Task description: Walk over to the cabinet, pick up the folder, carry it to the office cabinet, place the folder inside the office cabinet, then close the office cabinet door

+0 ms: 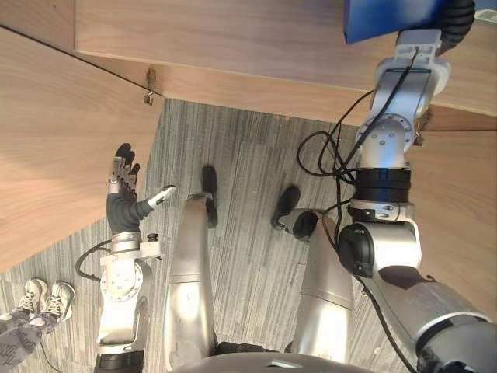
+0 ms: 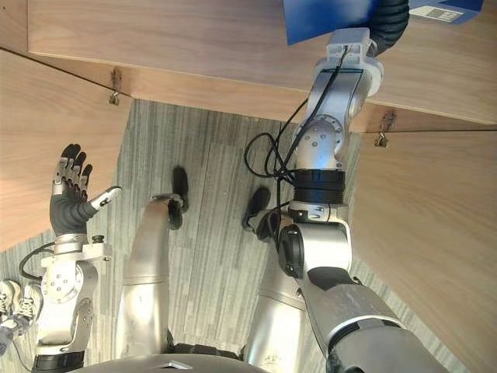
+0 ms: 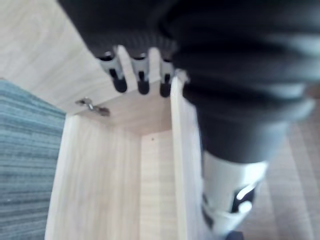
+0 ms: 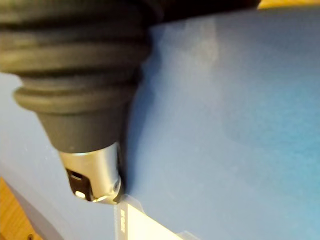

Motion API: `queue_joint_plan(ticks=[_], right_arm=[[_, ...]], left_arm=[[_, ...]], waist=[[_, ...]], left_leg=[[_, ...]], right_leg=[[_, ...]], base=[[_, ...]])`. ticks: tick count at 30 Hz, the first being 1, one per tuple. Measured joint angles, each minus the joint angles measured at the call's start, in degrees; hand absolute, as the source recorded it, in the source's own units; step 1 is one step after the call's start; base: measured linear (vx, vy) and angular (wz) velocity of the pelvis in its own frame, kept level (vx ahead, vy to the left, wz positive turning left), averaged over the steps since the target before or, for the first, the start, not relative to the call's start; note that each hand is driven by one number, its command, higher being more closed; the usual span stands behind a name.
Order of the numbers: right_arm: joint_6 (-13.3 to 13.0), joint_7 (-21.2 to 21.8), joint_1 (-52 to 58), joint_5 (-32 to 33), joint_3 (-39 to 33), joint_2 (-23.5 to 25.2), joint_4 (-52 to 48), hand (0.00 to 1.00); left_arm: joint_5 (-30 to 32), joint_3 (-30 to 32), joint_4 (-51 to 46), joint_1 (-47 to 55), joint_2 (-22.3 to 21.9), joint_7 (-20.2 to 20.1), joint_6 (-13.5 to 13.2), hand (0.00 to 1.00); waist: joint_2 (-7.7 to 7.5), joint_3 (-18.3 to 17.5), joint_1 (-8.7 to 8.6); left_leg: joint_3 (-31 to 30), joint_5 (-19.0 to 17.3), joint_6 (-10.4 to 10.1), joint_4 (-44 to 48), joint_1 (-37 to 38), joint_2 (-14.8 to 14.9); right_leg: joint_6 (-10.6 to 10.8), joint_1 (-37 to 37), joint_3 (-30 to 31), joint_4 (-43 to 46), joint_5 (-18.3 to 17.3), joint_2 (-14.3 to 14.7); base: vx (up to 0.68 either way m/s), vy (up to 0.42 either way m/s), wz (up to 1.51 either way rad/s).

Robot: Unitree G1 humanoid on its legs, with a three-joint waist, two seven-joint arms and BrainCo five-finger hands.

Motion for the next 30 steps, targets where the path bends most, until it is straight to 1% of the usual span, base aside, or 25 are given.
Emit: queue_joint_plan(ticks=[4, 7, 8, 9, 11, 14, 15, 20, 24, 30], right_arm=[[0.30, -0.51, -1.89, 1.40, 0.14, -0.69, 3.09, 1.00], [0.61, -0.60, -2.98, 1.51, 1.25, -2.24, 4.98, 1.00], [1.01, -0.59, -3.08, 1.53, 1.53, -2.74, 5.00, 0.00], [1.54, -0.59, -3.19, 1.54, 1.93, -3.14, 5.16, 0.00], [1.61, -0.57, -3.47, 1.56, 3.44, -3.95, 6.17, 0.00], [2.11, -0.41, -4.59, 1.56, 5.25, -4.29, 7.17, 0.00], [2.56, -0.37, -4.63, 1.55, 5.59, -4.69, 7.18, 0.00], [3.06, -0.31, -4.63, 1.41, 7.69, -5.81, 7.49, 0.00], [3.79, -0.15, -4.66, 1.03, 7.98, -6.17, 7.97, 0.00], [4.00, 0.37, -5.75, 0.89, 9.08, -6.15, 9.51, 0.00]], left_arm=[[-0.07, -1.56, 0.18, 0.00, -0.01, 0.02, 0.00, 0.00], [-0.09, -1.97, 0.74, -0.01, 0.02, 0.02, 0.00, 0.00], [-0.10, -2.23, 1.45, 0.00, 0.01, 0.02, 0.00, 0.00], [-0.09, -2.44, 2.04, 0.00, 0.02, 0.04, 0.02, 0.00], [-0.08, -2.83, 2.72, 0.00, 0.01, 0.05, 0.04, 0.00], [-0.07, -2.96, 3.58, 0.00, 0.02, 0.07, 0.11, 0.00], [-0.07, -3.28, 3.58, 0.00, 0.08, 0.07, 0.13, 0.00], [-0.08, -3.51, 3.58, 0.00, 0.08, 0.28, 0.24, 0.00], [-0.08, -3.65, 3.68, -0.01, 0.08, 0.54, 0.39, 0.00], [-0.05, -3.68, 4.91, -0.13, 0.09, 0.59, 0.60, 0.00]], waist=[[-0.01, -0.01, 0.06], [-0.03, -0.02, 0.06], [-0.03, -0.02, 0.09], [-0.03, -0.02, -0.03], [-0.03, -0.02, -0.05], [-0.02, -0.04, -0.55], [-0.02, -0.04, -0.47], [-0.04, -0.05, -0.52], [-0.16, -0.22, -0.81], [-0.17, -0.28, -1.43]], left_leg=[[-0.73, 1.35, -0.44, -1.77, -0.03, -0.41], [-1.01, 2.03, -0.49, -2.58, -0.11, -0.43], [-1.14, 2.38, -0.49, -3.11, -0.21, -0.42], [-1.28, 2.79, -0.50, -3.65, -0.32, -0.42], [-1.36, 2.96, -0.51, -3.85, -0.36, -0.39], [-1.33, 3.32, -0.56, -4.26, -0.31, -0.38], [-1.32, 3.67, -0.53, -4.79, -0.26, -0.40], [-1.33, 4.45, -0.56, -5.84, -0.06, -0.33], [-1.31, 5.04, -0.61, -6.56, 0.04, -0.32], [-1.05, 5.78, -0.53, -7.59, 0.37, -0.13]], right_leg=[[-0.45, 0.00, -1.15, -0.35, 0.04, -0.44], [-0.74, 0.00, -1.69, -0.70, 0.18, -0.45], [-1.11, 0.00, -2.13, -1.13, 0.41, -0.46], [-1.38, 0.00, -2.50, -1.50, 0.58, -0.45], [-1.54, -0.01, -2.65, -1.62, 0.67, -0.44], [-1.77, -0.02, -2.72, -1.86, 0.84, -0.43], [-1.84, -0.02, -2.83, -2.15, 0.99, -0.44], [-2.24, -0.02, -3.17, -2.63, 1.37, -0.40], [-2.40, -0.02, -3.31, -3.15, 1.78, -0.35], [-2.28, 0.16, -3.22, -4.49, 2.92, 0.06]], base=[[-0.01, -0.021, 0.13], [-0.01, -0.004, 0.05], [0.00, 0.007, 0.05], [0.00, 0.012, 0.05], [0.00, 0.007, 0.02], [0.00, 0.000, 0.00], [0.00, 0.015, 0.04], [0.00, 0.003, 0.02], [0.00, 0.000, 0.00], [-0.01, 0.012, -0.03]])
